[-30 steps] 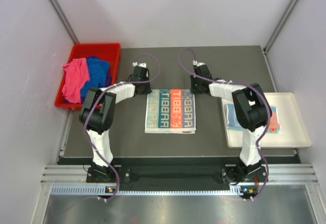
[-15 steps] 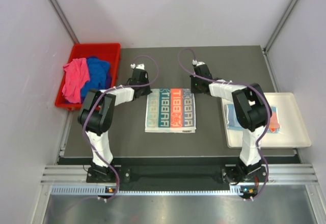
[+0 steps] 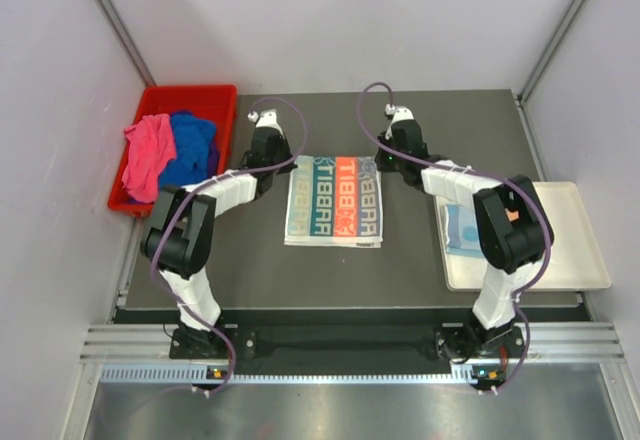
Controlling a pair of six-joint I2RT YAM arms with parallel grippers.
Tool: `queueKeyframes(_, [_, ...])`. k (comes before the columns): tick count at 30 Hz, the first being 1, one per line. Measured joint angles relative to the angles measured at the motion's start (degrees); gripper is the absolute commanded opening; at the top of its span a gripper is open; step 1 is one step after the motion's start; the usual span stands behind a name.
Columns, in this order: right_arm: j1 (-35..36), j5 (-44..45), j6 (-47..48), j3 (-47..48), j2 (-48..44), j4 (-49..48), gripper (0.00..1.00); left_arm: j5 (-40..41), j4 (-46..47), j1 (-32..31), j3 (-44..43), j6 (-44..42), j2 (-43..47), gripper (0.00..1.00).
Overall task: Fold and stack the towels
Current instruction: Fold the towel
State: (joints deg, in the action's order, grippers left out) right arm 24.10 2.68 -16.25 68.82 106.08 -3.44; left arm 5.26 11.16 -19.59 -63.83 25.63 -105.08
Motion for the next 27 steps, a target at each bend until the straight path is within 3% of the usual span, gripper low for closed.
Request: queueKeyframes(27, [4.72, -2.78, -5.40, -28.35, -22.47, -9.35, 0.04, -5.44, 6.78, -0.09, 29.66, 5.84, 25.90, 0.00])
